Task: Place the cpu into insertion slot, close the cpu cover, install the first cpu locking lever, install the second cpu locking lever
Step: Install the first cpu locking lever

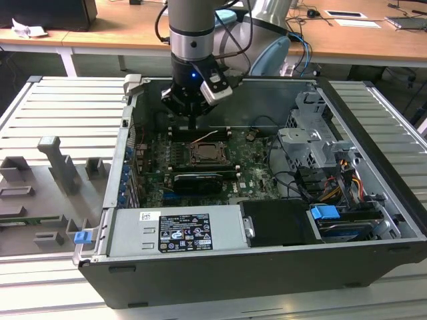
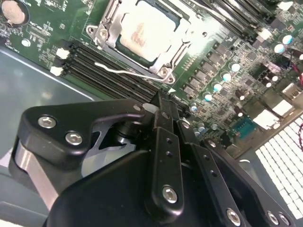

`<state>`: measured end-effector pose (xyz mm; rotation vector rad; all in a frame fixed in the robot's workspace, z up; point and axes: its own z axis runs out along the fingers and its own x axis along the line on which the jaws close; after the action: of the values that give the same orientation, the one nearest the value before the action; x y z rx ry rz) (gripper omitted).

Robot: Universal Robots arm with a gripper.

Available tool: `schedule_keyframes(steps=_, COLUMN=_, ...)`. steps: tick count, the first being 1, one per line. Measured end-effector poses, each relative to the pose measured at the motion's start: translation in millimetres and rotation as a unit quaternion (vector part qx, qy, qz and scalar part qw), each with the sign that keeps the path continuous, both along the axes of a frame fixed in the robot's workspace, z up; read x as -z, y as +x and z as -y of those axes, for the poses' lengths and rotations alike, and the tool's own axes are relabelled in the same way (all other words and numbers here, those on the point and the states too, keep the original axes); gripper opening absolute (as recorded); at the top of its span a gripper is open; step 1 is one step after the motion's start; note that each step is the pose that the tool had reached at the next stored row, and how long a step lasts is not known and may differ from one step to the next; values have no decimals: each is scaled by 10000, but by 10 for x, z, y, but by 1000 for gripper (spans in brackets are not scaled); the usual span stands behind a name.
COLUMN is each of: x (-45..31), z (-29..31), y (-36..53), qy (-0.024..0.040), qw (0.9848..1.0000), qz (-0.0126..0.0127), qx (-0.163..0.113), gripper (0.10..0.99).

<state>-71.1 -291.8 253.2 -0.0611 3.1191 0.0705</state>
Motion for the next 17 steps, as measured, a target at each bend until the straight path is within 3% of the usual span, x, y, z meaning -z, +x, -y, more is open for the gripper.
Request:
schedule_keyframes(steps=3, x=23, z=0, y=36, qy=22, qw=10000, qz=0, qx=0, gripper=106)
schedule_keyframes(steps=4, x=34, z=0, y=50, qy=104, qw=9999, qz=0, qx=2, gripper=106)
schedule_keyframes(steps=6, x=46, z=6, y=55, qy=348, qw=9994, qz=0, qx=2, gripper=106)
schedule_keyframes(steps=7, x=49, z=14, y=57, qy=432, qw=9991, qz=0, qx=2, gripper=106)
schedule_keyframes(steps=9, x=75, z=16, y=68, qy=450, qw=9990, qz=1, qx=2, gripper=106)
schedule_keyframes(steps=14, x=197, z=16, y=149, qy=423, qw=9991, qz=-1, qx=-25, gripper=106)
schedule_keyframes(steps=17, x=221, z=16, y=155, qy=422, qw=9989, qz=-8, qx=-193, gripper=106)
